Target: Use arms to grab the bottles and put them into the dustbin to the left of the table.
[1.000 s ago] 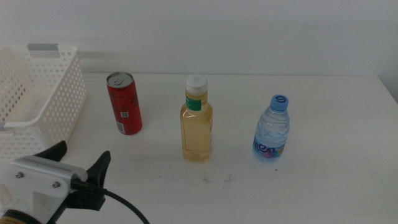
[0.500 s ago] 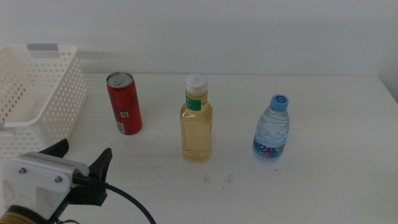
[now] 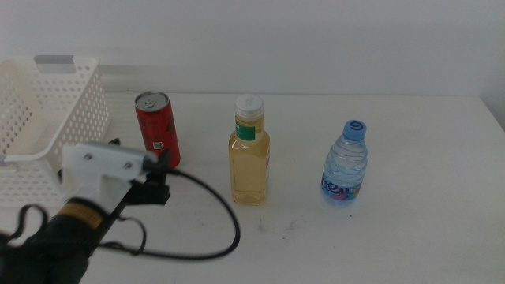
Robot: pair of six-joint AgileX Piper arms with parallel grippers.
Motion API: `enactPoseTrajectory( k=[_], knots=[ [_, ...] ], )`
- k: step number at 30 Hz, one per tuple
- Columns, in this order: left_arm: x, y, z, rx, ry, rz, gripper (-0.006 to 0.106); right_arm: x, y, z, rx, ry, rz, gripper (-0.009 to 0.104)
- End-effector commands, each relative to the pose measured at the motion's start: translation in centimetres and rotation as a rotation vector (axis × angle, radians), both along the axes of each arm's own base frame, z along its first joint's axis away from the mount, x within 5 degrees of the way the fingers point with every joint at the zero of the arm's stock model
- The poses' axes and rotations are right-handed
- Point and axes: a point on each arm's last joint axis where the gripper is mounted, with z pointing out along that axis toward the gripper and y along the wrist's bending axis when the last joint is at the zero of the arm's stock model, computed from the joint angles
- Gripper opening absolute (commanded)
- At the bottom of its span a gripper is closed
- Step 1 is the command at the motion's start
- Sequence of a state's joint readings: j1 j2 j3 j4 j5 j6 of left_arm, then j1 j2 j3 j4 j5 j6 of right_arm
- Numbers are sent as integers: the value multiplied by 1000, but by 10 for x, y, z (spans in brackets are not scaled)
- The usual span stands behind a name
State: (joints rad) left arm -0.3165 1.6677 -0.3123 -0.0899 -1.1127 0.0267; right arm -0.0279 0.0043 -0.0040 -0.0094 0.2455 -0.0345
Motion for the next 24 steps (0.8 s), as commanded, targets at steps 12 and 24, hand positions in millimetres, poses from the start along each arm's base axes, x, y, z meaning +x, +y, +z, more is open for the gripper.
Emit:
enactPoseTrajectory(
  k=[12,24],
  knots=[
    [56,-12,-26,-26,31,81,94,0,0,0,-18,-9,-3,86],
    [87,-2,-38,-11,80,76,94,0,0,0,-18,-9,-3,86]
  ],
)
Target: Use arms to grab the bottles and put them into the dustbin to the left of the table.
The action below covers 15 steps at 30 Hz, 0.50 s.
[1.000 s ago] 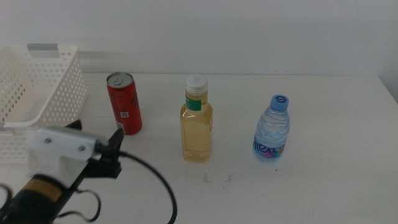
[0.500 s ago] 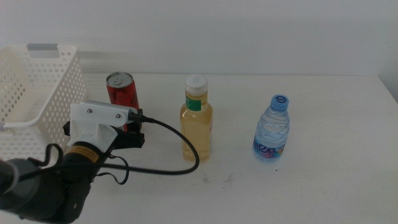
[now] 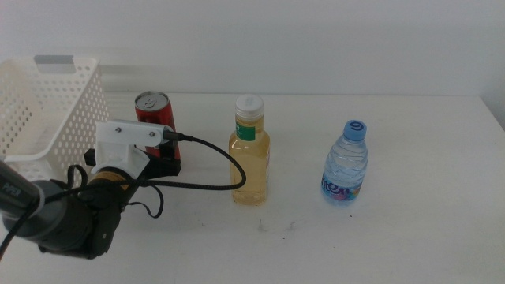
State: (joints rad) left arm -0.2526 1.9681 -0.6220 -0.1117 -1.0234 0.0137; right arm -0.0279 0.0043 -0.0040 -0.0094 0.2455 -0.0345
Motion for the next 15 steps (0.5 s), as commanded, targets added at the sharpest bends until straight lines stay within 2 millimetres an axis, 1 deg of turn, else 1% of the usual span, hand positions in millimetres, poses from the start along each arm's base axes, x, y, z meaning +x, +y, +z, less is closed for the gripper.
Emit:
enactPoseTrajectory(
  k=[1,11,15],
  knots=[
    [7,0,-2,-9,-3,-16,94,0,0,0,-18,-9,-3,86],
    [34,-6,-19,-11,-13,-20,94,0,0,0,-18,-9,-3,86],
    [42,-8,-21,-13,-22,-21,93,0,0,0,-18,-9,-3,86]
  ],
)
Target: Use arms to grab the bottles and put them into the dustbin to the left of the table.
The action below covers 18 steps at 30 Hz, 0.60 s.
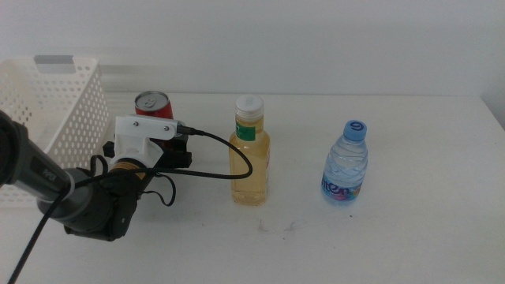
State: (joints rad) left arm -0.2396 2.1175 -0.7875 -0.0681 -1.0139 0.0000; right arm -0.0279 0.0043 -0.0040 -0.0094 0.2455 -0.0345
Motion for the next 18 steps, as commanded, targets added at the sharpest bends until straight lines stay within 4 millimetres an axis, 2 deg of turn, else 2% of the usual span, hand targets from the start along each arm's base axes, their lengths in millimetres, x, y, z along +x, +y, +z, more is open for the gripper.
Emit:
enactPoseTrajectory(
  k=[1,4,7,10,12,15,17,18],
  knots=[
    [4,0,0,-11,-14,5,92,0,0,0,-18,-9,-3,86],
    [4,0,2,-12,-32,2,79,0,0,0,-18,-9,-3,86],
    [3,0,7,-14,-59,-8,53,0,0,0,-18,-9,-3,86],
    [-8,0,22,-14,-74,-24,30,0,0,0,-18,-9,-3,86],
    [-23,1,35,-13,-67,-34,17,0,0,0,-18,-9,-3,86],
    [-46,2,58,-18,-37,-33,7,0,0,0,-18,-9,-3,86],
    [-60,3,79,-32,-22,-41,3,0,0,0,-18,-9,-3,86],
    [-67,2,87,-33,40,-53,3,0,0,0,-18,-9,-3,86]
  ],
)
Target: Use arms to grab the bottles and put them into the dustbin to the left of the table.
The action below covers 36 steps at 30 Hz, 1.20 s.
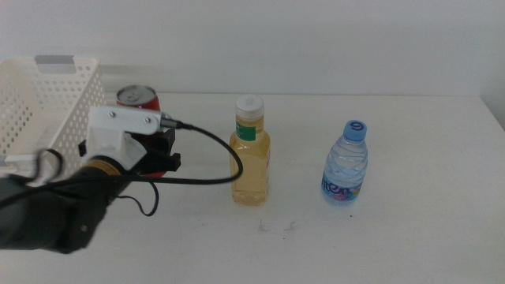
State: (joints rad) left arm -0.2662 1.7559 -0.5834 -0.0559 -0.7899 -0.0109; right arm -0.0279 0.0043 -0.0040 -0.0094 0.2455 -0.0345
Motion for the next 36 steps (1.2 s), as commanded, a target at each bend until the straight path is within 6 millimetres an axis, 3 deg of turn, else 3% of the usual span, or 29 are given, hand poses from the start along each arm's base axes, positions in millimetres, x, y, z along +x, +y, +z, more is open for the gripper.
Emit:
enactPoseTrajectory(
  k=[1,6,10,16,21,23,26,31,36],
  knots=[
    [-17,-3,36,-44,15,-20,2,0,0,0,-18,-9,-3,86],
    [-51,1,82,-51,307,-13,2,0,0,0,-18,-9,-3,86],
    [-64,6,135,-13,437,7,2,0,0,0,-18,-9,-3,86],
    [-49,37,218,208,471,38,2,0,0,0,-18,-9,-3,86],
    [-15,86,252,270,534,161,2,0,0,0,-18,-9,-3,86],
    [1,106,251,285,568,198,2,0,0,0,-18,-9,-3,86],
    [29,134,231,319,622,217,2,0,0,0,-18,-9,-3,86],
    [75,166,166,332,745,224,2,0,0,0,-18,-9,-3,86],
    [104,176,115,324,790,218,8,0,0,0,-18,-9,-3,86]
  ],
)
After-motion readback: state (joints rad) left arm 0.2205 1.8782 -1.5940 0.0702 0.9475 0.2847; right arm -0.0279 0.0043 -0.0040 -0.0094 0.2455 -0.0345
